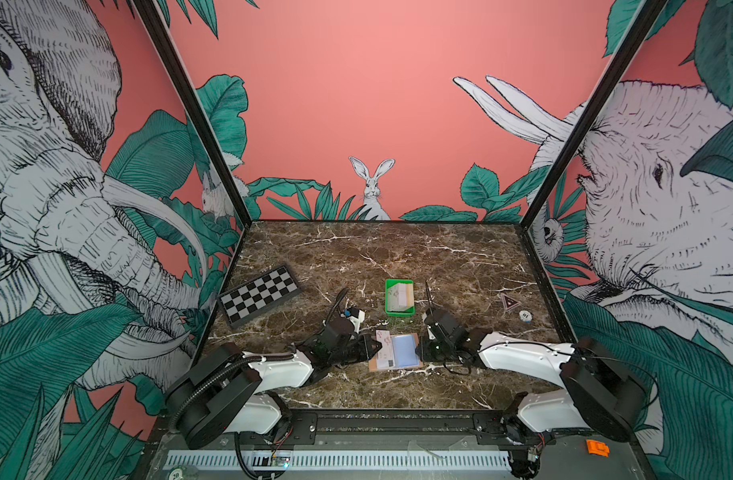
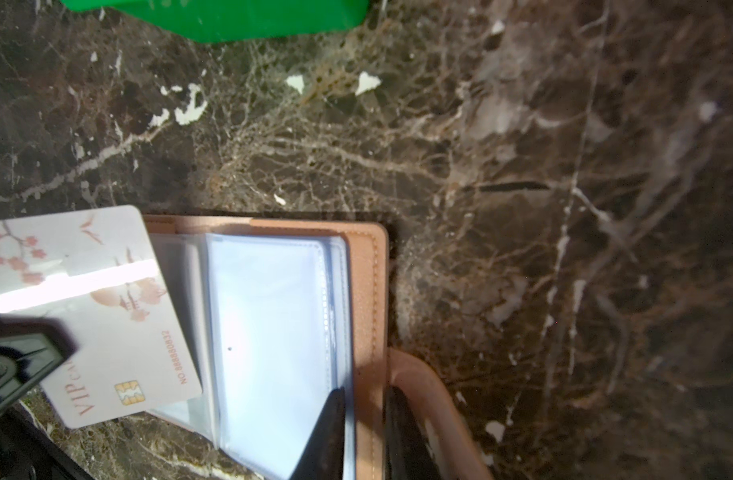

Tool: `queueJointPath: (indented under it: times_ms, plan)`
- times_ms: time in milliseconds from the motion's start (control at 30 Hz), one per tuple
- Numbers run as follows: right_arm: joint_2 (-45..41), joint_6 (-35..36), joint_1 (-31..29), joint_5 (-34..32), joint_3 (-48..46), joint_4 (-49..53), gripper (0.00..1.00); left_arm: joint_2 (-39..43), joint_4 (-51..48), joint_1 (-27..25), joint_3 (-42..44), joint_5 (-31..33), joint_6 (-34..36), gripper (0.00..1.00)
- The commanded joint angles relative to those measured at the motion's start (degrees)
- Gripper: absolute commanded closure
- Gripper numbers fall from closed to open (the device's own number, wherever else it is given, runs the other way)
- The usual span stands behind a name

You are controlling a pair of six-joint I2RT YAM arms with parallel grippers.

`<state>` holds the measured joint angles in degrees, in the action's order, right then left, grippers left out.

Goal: Put the credit cards into the card holder

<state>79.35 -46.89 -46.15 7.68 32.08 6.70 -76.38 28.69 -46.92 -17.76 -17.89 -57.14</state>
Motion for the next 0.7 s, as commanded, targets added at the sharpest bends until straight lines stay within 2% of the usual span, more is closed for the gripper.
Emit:
queueJointPath:
  times_ms: [0,667]
  plan:
    - [0.36,0.74,-0.44,-0.54,-1.23,1.60,0.81,1.33,0.80,-0.44,-0.23,1.13,-1.16,0.92]
    - [0.69,0.27,-0.38,0.13,-1.36,0.77,0.81,-1.52,0.32,-1.96,-3.07,1.97,0.72,0.92]
